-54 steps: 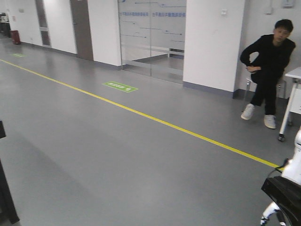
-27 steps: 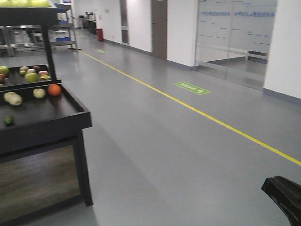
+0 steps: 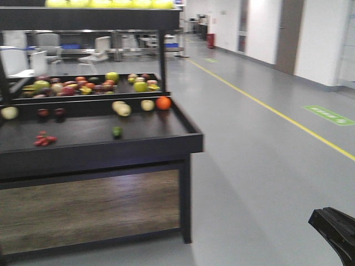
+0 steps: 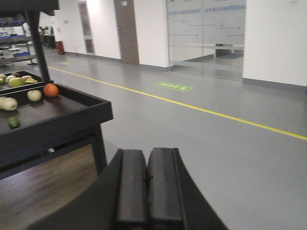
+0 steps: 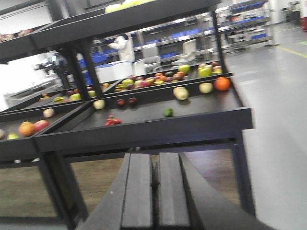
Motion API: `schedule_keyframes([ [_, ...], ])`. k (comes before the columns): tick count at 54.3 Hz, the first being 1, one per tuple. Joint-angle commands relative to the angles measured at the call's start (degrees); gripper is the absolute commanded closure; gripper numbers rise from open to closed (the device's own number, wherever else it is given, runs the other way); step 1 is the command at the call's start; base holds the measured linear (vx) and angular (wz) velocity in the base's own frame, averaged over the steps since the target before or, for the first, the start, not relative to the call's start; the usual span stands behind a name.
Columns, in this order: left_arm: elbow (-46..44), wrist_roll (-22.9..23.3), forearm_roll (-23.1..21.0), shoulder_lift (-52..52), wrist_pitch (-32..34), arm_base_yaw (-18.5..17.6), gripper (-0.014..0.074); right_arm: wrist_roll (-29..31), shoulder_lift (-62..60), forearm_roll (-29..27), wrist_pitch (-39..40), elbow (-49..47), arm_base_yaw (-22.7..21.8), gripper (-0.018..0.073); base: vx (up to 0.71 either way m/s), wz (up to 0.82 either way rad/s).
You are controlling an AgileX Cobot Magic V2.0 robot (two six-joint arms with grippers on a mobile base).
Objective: Pick snacks and fruit into basket
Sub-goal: 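Turn the base away from the other robot toward the fruit shelf, then drive the base up to the fruit display shelf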
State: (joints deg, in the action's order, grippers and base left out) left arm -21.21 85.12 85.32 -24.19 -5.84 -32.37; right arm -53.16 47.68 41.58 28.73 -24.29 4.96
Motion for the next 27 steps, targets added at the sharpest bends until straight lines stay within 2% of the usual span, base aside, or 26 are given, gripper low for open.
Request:
schedule_keyframes([
  [1,-1.5,0.3,0.1,-0.2,-0.3,-0.1,0.0605,0.5,-0.5,-1.1,3.6,-1.6,-0.1,0.0568,0.15,0.65],
  [27,-1.5,0.3,0.1,-0.2,-0.2,-0.1,0.0605,0.5,-0.5,-1.1,3.6,-1.6,-0.1,0.0568,0.15,0.69],
])
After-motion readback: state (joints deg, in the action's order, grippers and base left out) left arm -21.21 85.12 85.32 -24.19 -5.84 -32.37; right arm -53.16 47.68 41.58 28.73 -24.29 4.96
